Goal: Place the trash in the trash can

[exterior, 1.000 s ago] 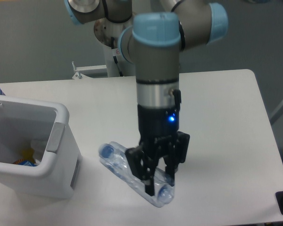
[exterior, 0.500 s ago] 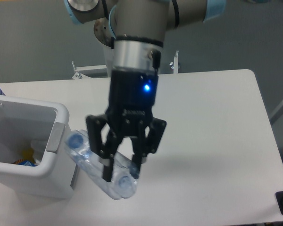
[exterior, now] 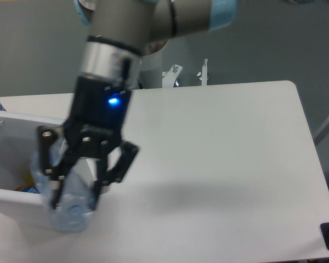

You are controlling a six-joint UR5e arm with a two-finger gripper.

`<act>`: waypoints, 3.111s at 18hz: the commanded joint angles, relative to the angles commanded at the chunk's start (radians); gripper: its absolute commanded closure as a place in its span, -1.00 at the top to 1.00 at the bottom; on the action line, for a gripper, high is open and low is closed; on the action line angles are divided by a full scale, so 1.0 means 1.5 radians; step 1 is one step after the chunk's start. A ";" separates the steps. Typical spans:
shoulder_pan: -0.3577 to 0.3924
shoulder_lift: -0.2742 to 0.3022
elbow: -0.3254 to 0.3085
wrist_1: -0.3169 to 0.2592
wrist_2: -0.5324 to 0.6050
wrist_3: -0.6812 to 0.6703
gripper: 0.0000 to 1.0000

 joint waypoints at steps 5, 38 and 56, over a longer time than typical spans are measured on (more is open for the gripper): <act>-0.013 0.030 -0.051 0.003 0.000 0.002 0.13; 0.117 0.030 -0.122 -0.001 0.061 0.202 1.00; 0.302 0.001 -0.183 -0.233 0.118 0.580 1.00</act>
